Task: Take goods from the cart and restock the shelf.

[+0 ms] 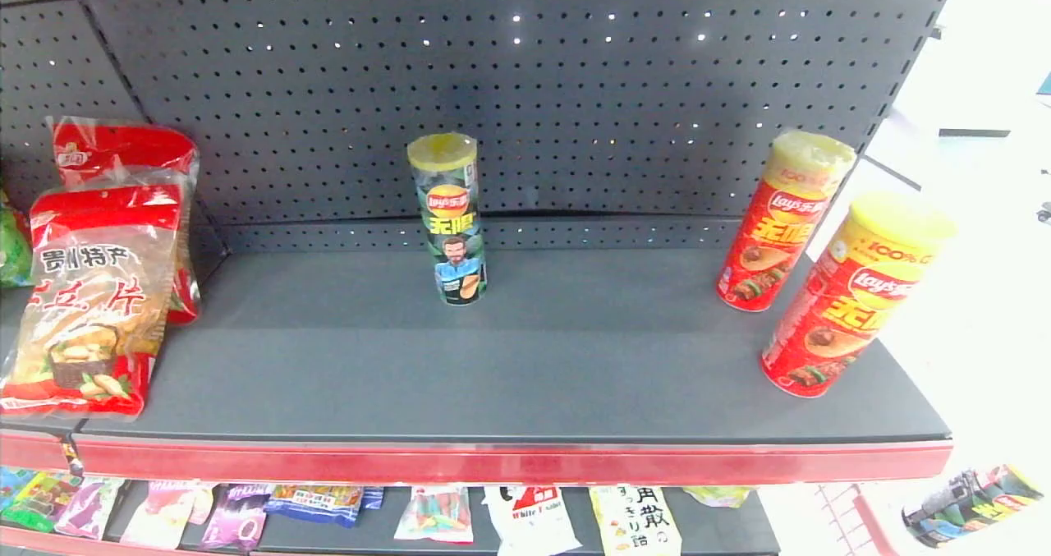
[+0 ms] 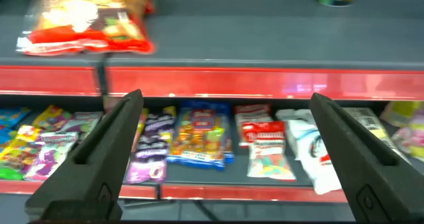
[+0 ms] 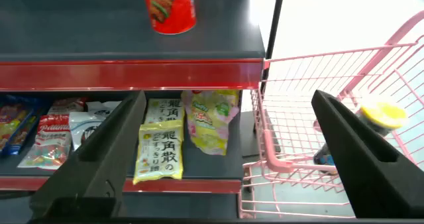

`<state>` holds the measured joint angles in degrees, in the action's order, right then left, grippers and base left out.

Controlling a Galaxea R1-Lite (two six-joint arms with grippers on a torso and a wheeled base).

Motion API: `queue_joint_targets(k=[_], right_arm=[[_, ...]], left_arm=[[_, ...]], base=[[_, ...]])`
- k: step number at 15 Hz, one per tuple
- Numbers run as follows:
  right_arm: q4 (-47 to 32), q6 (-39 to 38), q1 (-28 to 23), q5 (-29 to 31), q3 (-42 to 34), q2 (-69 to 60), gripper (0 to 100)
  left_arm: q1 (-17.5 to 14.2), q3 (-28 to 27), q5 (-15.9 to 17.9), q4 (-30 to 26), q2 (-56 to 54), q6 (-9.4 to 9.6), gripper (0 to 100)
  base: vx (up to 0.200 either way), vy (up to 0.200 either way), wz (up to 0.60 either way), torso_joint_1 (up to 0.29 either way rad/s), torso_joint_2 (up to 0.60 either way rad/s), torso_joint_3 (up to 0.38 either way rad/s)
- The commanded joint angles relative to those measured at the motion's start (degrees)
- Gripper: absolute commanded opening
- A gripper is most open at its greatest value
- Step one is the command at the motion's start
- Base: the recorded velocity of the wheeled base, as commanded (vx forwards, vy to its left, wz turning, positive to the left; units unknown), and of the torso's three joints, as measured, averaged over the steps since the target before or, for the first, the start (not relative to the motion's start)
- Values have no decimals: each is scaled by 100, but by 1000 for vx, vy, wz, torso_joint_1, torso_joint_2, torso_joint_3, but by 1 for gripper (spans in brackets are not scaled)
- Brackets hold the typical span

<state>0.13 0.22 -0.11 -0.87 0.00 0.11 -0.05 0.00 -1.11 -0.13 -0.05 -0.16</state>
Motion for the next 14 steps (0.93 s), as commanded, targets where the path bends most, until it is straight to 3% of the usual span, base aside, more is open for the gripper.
queue_joint_targets(k=[1,14], right_arm=[[4,-4,2,-1,0,7,100],[4,4,2,-1,0,7,100]], left_arm=[[-4,0,-3,-4,5,-2,100],[-4,0,-3,-4,5,-2,100]], base=[[0,-200,0,2,7,2],[0,-200,0,2,1,1]])
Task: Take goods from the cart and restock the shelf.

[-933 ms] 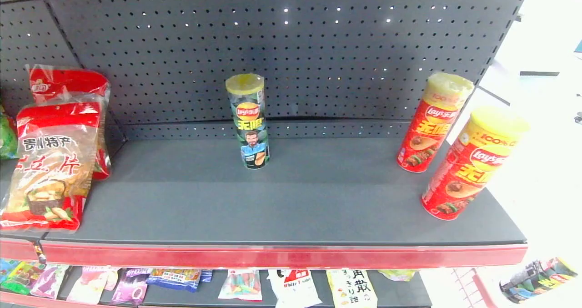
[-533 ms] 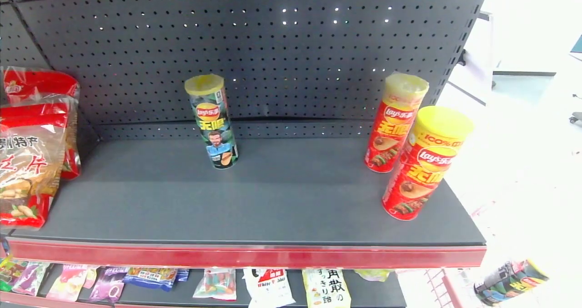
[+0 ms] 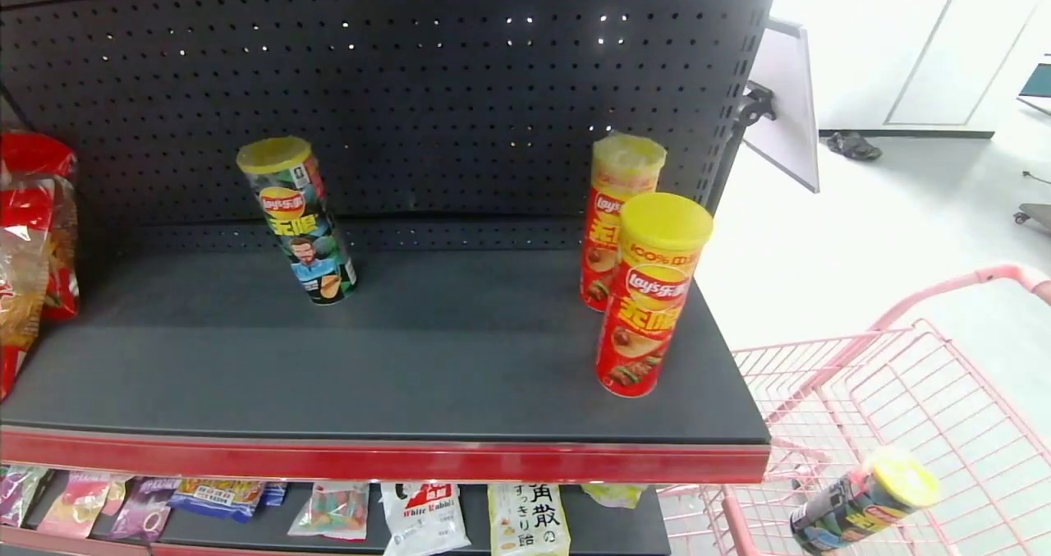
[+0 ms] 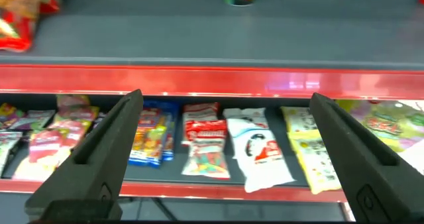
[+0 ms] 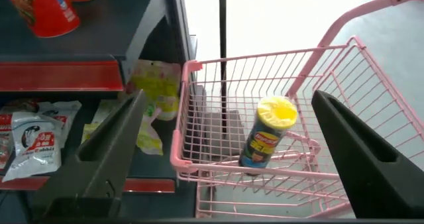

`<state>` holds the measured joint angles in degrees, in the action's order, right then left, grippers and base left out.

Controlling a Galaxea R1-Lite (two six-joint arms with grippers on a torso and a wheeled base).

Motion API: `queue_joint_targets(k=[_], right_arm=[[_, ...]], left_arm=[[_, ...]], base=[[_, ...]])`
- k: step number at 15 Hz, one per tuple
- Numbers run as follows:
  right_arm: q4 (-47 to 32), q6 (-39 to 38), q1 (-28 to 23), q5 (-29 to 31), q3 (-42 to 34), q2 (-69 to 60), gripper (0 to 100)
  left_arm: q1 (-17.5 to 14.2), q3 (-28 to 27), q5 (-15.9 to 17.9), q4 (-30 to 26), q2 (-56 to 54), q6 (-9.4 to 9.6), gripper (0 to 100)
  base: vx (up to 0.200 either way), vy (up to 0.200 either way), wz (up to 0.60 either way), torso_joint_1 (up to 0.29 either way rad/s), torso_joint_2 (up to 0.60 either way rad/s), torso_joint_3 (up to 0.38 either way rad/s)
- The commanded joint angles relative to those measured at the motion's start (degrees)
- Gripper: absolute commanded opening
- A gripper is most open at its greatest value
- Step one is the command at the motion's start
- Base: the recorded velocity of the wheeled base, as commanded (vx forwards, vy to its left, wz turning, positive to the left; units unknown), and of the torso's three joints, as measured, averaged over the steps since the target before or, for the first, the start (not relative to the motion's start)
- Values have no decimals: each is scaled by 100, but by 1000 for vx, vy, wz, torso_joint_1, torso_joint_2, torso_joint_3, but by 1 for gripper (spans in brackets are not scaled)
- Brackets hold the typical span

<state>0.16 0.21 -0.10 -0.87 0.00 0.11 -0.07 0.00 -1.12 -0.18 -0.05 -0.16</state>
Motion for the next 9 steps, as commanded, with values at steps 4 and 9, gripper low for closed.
queue_joint_targets(k=[4,9], right_arm=[[2,-3,1,-1,0,7,100],[2,6,1,-1,0,7,100]], left_arm=[[-1,0,-2,1,5,-2,100],[-1,0,-2,1,5,-11,100]], base=[[0,-200,0,2,-1,1],[0,0,0,0,0,0]])
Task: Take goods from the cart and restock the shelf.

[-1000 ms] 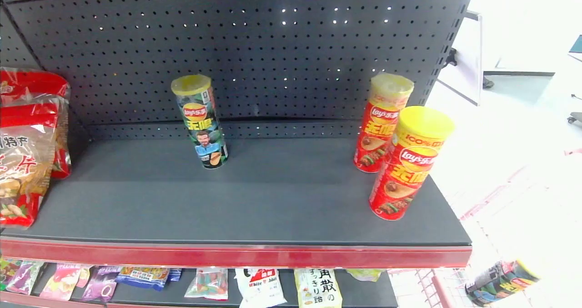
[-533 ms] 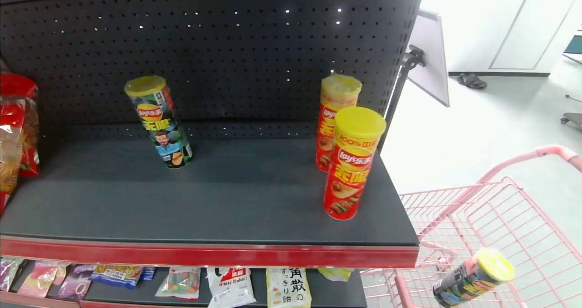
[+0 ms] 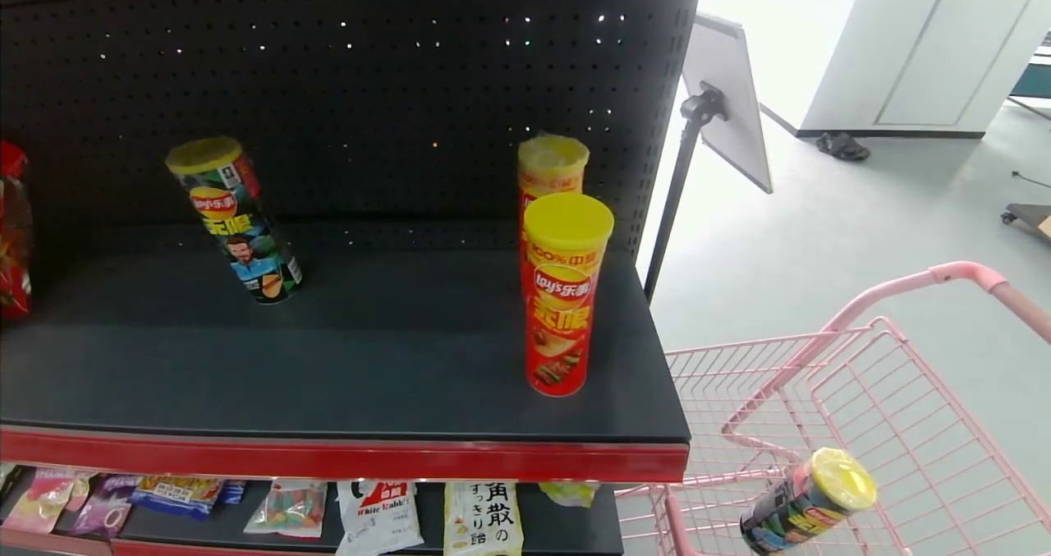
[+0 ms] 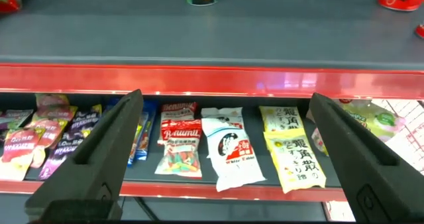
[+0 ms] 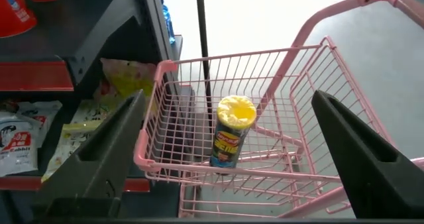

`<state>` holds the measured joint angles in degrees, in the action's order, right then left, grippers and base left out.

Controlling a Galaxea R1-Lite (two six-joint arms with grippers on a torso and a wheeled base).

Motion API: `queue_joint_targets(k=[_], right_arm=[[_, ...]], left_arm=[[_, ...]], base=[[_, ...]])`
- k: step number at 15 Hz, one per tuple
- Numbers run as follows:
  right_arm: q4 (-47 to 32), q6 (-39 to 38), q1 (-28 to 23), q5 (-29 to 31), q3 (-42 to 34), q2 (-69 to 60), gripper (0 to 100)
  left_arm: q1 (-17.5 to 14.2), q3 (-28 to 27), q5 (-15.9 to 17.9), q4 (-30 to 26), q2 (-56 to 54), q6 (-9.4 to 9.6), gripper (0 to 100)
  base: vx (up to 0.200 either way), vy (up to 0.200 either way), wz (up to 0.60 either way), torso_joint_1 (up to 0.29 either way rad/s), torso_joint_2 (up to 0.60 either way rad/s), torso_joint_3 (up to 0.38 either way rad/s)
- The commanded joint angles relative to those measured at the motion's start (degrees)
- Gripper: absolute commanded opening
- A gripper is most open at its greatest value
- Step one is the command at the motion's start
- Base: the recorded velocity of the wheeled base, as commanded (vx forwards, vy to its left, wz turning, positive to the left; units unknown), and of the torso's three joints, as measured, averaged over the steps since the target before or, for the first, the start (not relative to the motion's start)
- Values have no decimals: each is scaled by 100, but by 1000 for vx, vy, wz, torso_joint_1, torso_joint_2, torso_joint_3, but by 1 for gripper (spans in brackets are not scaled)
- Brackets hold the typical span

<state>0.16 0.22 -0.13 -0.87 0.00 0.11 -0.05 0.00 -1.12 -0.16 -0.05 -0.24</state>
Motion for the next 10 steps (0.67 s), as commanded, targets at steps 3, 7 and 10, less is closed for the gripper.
queue_joint_targets(k=[3,7,10], right_arm=[[2,4,5,-1,0,7,100],[2,-4,5,-10,0,7,100],[2,-4,5,-10,0,7,100]], left_arm=[[-4,0,-2,-2,5,-2,100],[-4,0,-2,-2,5,-2,100],[-4,0,-2,-2,5,-2,100]], base=[[0,0,0,0,0,0],[0,0,0,-41,85,47],[0,0,0,-134,334,176]])
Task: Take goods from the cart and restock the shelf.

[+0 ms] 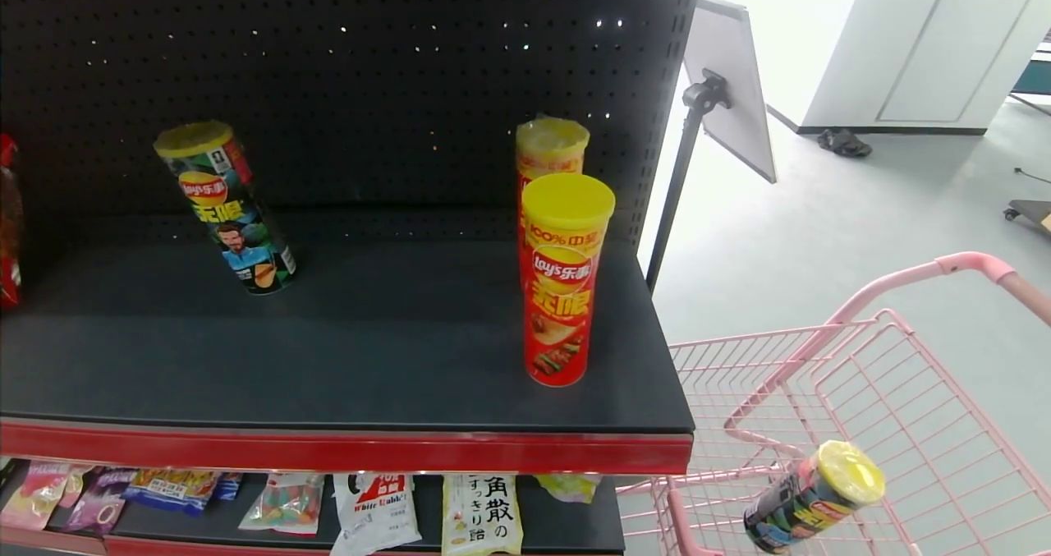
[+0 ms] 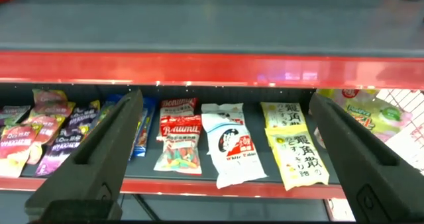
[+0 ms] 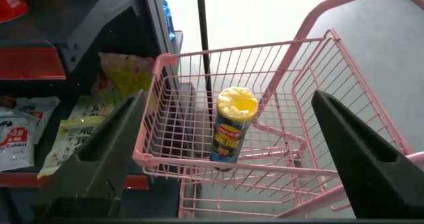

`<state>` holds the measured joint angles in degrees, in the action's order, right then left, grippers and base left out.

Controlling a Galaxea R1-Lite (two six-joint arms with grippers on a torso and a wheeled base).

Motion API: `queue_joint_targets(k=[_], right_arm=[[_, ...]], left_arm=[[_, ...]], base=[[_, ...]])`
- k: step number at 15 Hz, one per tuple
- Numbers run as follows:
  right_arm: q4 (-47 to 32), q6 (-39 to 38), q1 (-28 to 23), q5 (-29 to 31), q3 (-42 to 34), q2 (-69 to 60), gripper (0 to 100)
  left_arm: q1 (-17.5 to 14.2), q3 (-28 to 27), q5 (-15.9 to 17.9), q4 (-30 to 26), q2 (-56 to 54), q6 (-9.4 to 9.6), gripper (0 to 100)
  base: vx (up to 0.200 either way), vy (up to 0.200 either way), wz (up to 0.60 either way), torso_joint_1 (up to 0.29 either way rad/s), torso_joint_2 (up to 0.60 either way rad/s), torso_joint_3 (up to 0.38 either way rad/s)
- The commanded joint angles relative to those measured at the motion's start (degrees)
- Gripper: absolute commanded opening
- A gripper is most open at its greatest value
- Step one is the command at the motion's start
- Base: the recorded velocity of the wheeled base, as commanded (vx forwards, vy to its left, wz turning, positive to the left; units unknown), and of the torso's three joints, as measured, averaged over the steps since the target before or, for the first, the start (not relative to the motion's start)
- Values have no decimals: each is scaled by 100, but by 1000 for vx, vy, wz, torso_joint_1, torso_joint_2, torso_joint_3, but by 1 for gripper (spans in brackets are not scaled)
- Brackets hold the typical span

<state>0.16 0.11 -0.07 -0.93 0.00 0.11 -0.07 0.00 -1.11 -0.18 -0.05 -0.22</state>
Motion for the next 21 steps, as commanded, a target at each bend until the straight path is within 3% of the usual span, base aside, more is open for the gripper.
queue_joint_targets(k=[1,12,21], right_arm=[[2,7,-1,-4,0,7,100],[2,7,-1,-4,0,7,100],[2,15,-1,-4,0,7,100]], left_arm=[[-1,0,-3,1,5,-4,100],[-1,0,-3,1,5,-4,100],[-1,0,-3,1,5,-4,100]], base=[[0,0,0,-139,334,178],[0,0,0,-156,370,211],[0,0,0,-192,503,312]])
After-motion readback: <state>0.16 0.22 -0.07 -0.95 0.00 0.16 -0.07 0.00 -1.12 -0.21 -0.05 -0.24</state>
